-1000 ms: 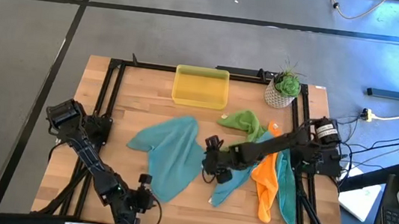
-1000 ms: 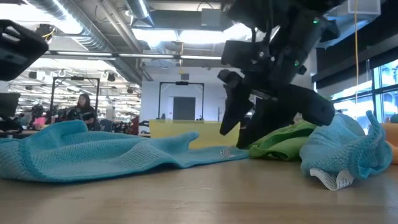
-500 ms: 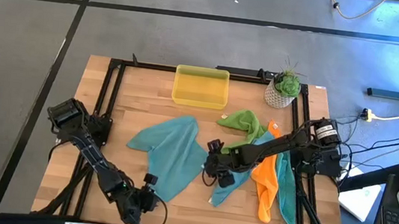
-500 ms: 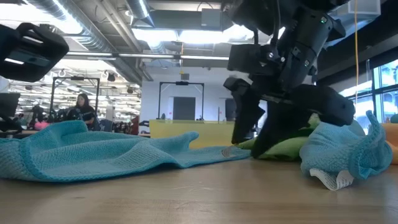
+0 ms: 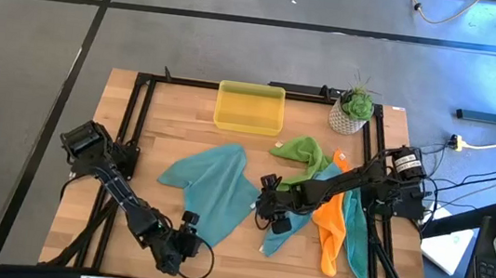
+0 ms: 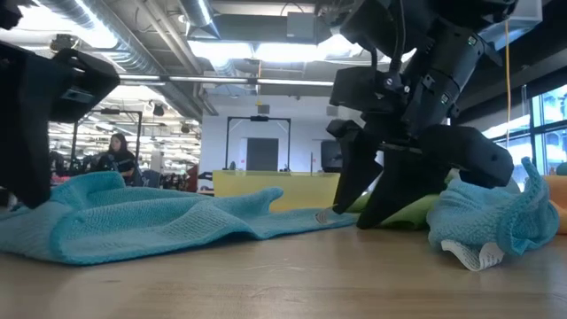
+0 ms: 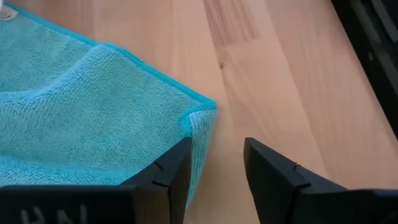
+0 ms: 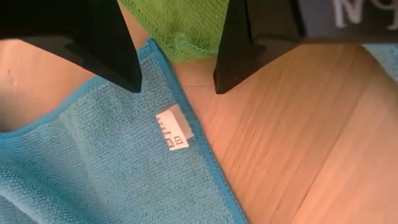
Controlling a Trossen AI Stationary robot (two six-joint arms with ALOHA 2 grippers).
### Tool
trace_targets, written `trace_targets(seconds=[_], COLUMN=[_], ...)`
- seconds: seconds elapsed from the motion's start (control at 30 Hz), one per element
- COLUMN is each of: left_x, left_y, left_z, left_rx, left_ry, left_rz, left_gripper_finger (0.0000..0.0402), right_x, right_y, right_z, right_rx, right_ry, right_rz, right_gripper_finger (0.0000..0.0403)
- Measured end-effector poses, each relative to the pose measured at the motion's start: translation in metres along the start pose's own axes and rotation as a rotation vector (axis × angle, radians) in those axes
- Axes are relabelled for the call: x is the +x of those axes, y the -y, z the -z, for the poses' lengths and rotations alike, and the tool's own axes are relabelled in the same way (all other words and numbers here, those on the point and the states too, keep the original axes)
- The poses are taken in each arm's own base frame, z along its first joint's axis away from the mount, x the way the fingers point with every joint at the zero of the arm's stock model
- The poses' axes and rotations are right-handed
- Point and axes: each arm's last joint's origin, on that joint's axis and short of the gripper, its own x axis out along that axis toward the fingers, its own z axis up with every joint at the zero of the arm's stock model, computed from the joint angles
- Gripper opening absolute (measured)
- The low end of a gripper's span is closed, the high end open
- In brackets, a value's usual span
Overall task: Fold microfiber towels
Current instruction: Fold the left blue cloth
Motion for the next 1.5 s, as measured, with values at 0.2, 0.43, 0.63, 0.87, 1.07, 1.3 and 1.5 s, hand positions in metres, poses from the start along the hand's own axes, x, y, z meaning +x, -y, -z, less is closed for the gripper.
trace_targets(seconds=[0.2, 0.43, 0.63, 0.87, 1.07, 1.3, 1.5], left_x=[0.002, 0.002, 0.002, 0.019, 0.026, 0.023, 0.018], left_y=[-0.003, -0.003, -0.003, -0.005, -0.005, -0.001, 0.004], left_z=[-0.005, -0.005, -0.005, -0.002, 0.001, 0.002, 0.004], left_rx=[-0.027, -0.035, -0.036, -0.099, -0.094, -0.054, -0.039], left_ry=[0.027, 0.025, 0.029, -0.004, -0.01, -0.002, -0.001], left_rz=[0.004, 0.008, 0.001, 0.04, 0.021, 0.007, 0.018], left_gripper_finger=[0.014, 0.014, 0.014, 0.014, 0.0131, 0.007, 0.0005], right_x=[0.001, 0.003, 0.005, 0.007, 0.007, 0.005, 0.0], right_y=[0.003, 0.01, 0.018, 0.029, 0.028, 0.021, 0.014], right_z=[0.0, 0.002, 0.004, 0.005, 0.006, 0.006, -0.001], right_rx=[0.019, 0.024, 0.031, 0.095, 0.09, 0.057, 0.026], right_ry=[0.018, 0.017, 0.04, 0.087, 0.067, 0.049, 0.003], right_rz=[-0.042, -0.045, -0.113, -0.211, -0.22, -0.237, -0.258], right_gripper_finger=[0.0212, 0.0212, 0.0198, 0.0155, 0.012, 0.0026, 0.0013])
